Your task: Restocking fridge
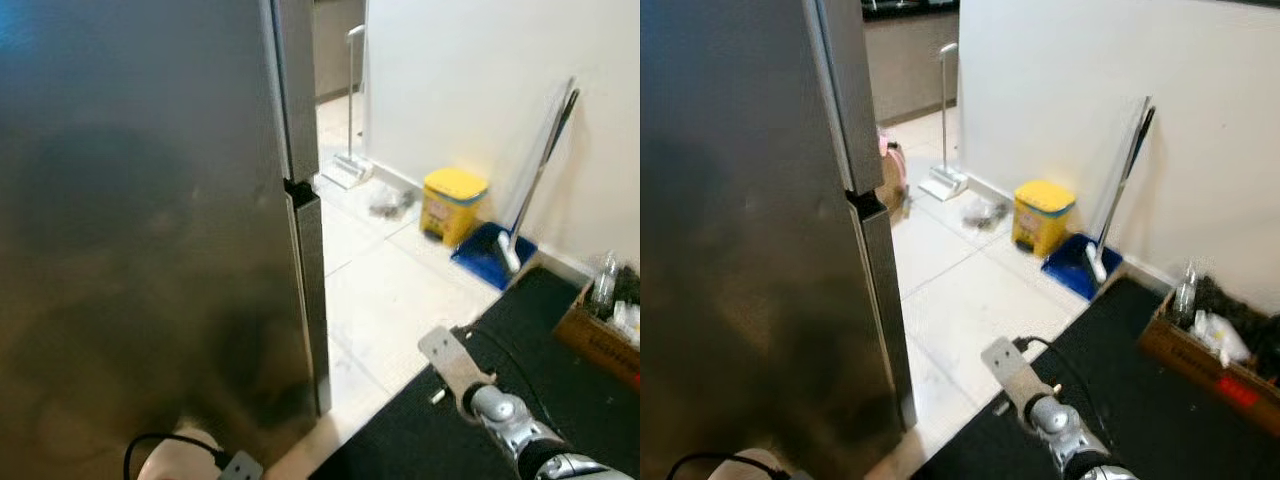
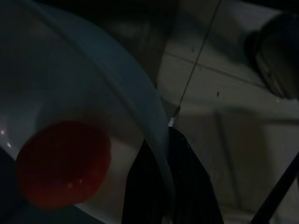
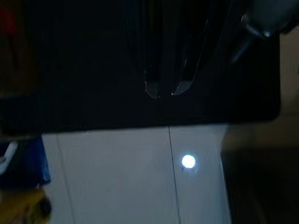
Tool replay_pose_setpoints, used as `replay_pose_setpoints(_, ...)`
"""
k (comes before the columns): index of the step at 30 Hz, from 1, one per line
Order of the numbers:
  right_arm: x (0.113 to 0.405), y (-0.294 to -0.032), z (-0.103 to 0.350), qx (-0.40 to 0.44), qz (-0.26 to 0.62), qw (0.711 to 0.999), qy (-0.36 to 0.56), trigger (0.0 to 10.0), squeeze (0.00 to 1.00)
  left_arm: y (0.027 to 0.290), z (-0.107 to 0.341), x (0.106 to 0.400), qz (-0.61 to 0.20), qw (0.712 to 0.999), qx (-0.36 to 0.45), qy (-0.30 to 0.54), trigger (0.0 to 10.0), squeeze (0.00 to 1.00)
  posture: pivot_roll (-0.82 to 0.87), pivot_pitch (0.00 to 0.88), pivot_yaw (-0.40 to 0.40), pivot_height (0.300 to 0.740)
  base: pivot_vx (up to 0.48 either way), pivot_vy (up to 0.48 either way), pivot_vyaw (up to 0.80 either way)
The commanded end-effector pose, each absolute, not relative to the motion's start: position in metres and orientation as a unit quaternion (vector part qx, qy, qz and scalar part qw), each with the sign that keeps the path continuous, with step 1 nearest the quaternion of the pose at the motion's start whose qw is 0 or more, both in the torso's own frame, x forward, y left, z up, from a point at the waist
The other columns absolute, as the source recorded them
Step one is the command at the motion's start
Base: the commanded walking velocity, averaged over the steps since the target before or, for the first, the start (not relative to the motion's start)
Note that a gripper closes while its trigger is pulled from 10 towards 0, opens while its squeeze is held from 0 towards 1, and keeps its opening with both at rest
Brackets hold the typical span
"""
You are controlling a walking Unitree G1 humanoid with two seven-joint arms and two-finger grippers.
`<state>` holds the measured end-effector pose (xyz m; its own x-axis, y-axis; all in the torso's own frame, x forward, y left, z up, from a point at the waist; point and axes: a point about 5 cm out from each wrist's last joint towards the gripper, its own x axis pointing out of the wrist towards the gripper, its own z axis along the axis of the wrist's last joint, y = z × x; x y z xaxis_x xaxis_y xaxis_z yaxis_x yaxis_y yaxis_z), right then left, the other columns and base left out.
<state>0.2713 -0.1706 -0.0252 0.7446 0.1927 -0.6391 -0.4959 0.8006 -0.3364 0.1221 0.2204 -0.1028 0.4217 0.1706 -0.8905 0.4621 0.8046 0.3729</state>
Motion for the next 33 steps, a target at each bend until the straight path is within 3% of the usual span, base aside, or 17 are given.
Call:
replay_pose_setpoints(1, 0.281, -0.167, -0.016, -0.252, 0.198, 0.905, 0.279, 10.0, 0.0, 0.225, -0.099, 0.131, -0.086, 0.792, 0.319, 0.514, 10.0, 0.0, -0.05, 0.0, 0.022, 0.74, 0.0, 0.0, 0.0)
replay_pose_setpoints(16, 0.271, -0.131, -0.019, -0.196, 0.327, 0.887, 0.262, 10.0, 0.0, 0.227, -0.099, 0.128, -0.086, 0.784, 0.324, 0.523, 10.0, 0.0, -0.05, 0.0, 0.018, 0.74, 0.0, 0.0, 0.0)
replay_pose_setpoints(21, 0.27, -0.13, -0.02, -0.187, 0.334, 0.886, 0.262, 10.0, 0.0, 0.228, -0.1, 0.127, -0.081, 0.782, 0.326, 0.525, 10.0, 0.0, -0.05, 0.0, 0.018, 0.74, 0.0, 0.0, 0.8)
replay_pose_setpoints(26, 0.268, -0.134, -0.021, -0.192, 0.334, 0.883, 0.267, 10.0, 0.0, 0.238, -0.097, 0.127, -0.015, 0.804, 0.288, 0.52, 10.0, 0.0, -0.05, 0.0, 0.01, 0.74, 0.0, 0.0, 0.79)
replay_pose_setpoints(33, 0.266, -0.135, -0.023, -0.19, 0.339, 0.879, 0.275, 10.0, 0.0, 0.241, -0.094, 0.131, 0.0, 0.82, 0.272, 0.504, 10.0, 0.0, -0.04, 0.0, 0.003, 0.74, 0.0, 0.0, 0.79)
